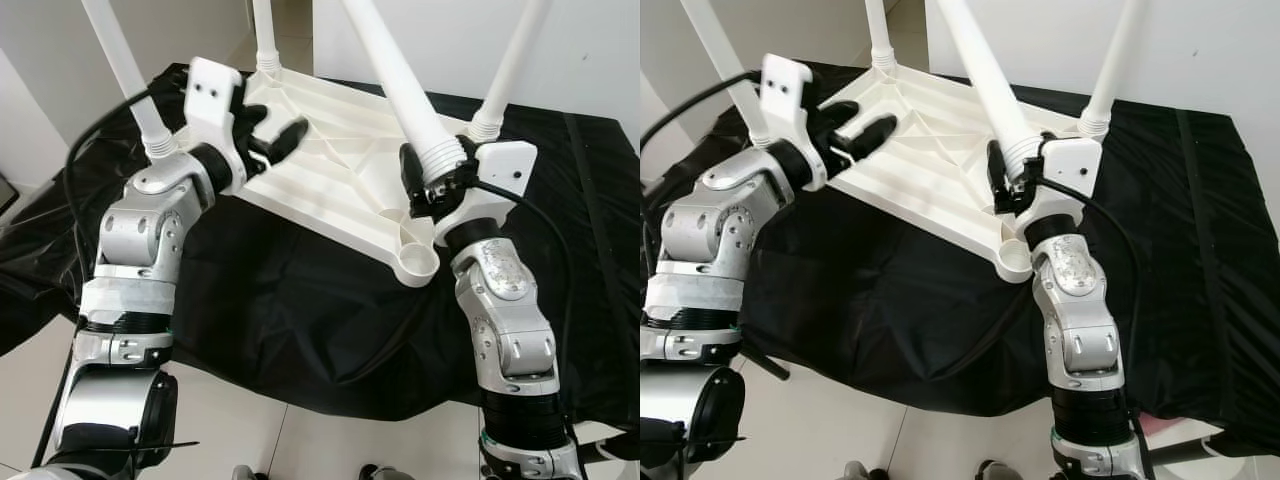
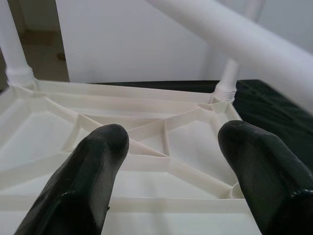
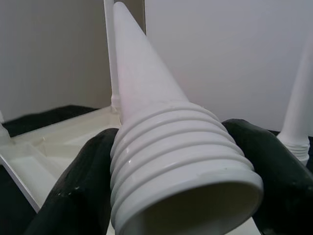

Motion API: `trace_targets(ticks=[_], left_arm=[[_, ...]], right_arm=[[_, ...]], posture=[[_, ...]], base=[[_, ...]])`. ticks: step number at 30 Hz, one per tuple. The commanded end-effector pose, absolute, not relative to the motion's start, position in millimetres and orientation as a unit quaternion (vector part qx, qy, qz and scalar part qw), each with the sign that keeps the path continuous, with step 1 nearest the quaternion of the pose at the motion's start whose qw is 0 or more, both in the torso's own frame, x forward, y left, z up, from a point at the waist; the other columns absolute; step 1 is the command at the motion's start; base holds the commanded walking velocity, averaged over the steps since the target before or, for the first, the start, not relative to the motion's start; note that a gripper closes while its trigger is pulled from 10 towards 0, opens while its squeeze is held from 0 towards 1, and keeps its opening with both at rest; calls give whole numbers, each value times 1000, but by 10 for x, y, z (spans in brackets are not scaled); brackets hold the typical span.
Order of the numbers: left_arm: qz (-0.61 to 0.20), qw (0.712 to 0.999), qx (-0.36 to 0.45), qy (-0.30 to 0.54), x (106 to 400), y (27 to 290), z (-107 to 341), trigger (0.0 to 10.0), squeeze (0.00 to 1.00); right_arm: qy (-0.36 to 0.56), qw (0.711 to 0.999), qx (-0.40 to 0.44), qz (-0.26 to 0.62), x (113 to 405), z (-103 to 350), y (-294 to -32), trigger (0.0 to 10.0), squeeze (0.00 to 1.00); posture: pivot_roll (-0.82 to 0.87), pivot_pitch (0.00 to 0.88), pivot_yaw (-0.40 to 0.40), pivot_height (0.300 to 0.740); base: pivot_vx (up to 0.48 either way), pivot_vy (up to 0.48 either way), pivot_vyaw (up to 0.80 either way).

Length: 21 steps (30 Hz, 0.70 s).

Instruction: Building children table

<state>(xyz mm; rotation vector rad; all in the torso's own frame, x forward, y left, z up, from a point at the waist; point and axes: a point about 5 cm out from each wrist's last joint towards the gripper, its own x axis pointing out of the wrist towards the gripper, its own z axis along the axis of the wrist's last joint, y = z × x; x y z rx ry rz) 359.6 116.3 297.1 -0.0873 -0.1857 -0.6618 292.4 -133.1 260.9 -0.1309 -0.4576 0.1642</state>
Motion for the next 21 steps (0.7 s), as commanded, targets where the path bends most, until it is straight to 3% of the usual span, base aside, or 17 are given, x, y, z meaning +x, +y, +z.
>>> trace_targets(ticks=[1, 3, 4, 8, 9, 12, 21], left_arm=[[-316, 942, -74, -83, 3640, 1166, 3019, 10000, 286], [-318, 941, -81, -82, 3648, 1158, 3031, 10000, 286], [-330, 934, -114, -79, 3650, 1136, 3072, 10000, 1000], [-347, 923, -149, -73, 3647, 1116, 3109, 10000, 1000], [-370, 909, -183, -65, 3636, 1091, 3146, 10000, 0], [-413, 876, -241, -58, 3601, 1052, 3229, 10000, 0], [-402, 860, -310, -46, 3638, 1026, 3282, 10000, 0]], right_arm=[[-246, 958, -86, 115, 2871, 2621, -1198, 10000, 0], [-247, 957, -91, 119, 2865, 2612, -1184, 10000, 0], [-249, 955, -94, 128, 2854, 2607, -1164, 10000, 0], [-250, 953, -98, 138, 2845, 2598, -1142, 10000, 0], [-251, 951, -104, 150, 2837, 2582, -1111, 10000, 0], [-256, 943, -116, 179, 2821, 2574, -1028, 10000, 0], [-281, 926, -126, 218, 2774, 2623, -874, 10000, 0]], posture=[[-105, 133, 86, 740], [-105, 133, 86, 740], [-107, 132, 88, 740], [-109, 133, 90, 740], [-108, 130, 87, 740], [-108, 123, 81, 740], [-103, 112, 72, 740]], base=[[0, 0, 0], [0, 0, 0], [0, 0, 0], [0, 0, 0], [0, 0, 0], [0, 0, 0], [0, 0, 0]])
